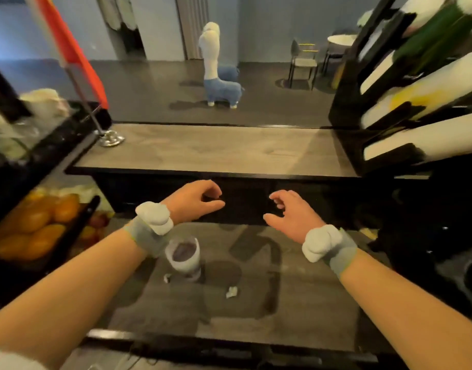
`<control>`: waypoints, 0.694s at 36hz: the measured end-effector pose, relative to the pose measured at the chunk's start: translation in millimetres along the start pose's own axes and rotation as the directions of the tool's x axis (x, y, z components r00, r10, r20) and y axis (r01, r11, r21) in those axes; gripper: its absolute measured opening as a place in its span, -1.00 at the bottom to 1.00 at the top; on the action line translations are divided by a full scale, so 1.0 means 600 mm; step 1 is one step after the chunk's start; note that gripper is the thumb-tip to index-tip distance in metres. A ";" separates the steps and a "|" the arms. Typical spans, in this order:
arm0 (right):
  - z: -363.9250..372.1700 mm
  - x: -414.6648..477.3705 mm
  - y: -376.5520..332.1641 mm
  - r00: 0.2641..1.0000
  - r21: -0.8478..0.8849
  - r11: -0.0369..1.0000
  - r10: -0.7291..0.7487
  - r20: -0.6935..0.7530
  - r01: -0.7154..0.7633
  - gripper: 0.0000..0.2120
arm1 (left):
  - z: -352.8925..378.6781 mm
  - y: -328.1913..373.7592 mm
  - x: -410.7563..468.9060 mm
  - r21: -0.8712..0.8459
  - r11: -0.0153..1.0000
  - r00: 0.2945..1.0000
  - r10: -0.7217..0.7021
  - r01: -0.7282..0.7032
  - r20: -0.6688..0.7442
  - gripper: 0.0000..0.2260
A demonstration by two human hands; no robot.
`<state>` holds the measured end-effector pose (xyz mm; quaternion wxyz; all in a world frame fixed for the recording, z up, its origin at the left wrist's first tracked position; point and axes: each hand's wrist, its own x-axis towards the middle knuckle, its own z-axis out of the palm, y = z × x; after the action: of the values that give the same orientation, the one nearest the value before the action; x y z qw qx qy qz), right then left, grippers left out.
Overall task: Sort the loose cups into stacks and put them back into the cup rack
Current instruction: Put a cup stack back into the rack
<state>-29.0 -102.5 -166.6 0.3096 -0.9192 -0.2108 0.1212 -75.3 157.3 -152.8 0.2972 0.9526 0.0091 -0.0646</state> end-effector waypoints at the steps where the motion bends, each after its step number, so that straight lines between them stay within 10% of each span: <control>1: 0.032 0.008 -0.009 0.999 0.006 1.000 -0.002 0.039 0.002 -0.46 | -0.002 -0.031 -0.014 0.014 0.999 0.999 -0.040 0.040 0.000 -0.68; 15: 0.376 0.070 -0.079 0.918 0.031 0.985 0.149 0.367 -0.172 -0.31 | 0.110 -0.305 -0.078 -0.131 0.892 0.875 -0.381 0.433 0.300 0.21; 25: 0.423 0.082 -0.073 0.946 0.352 0.921 0.047 0.320 -0.165 -0.44 | 0.193 -0.347 -0.067 -0.331 0.927 0.976 -0.119 0.176 0.184 -0.16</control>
<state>-89.2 83.3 -341.5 0.4357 -0.8235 -0.1786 0.3165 -140.3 264.1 -359.7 0.4536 0.8739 0.0680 -0.1607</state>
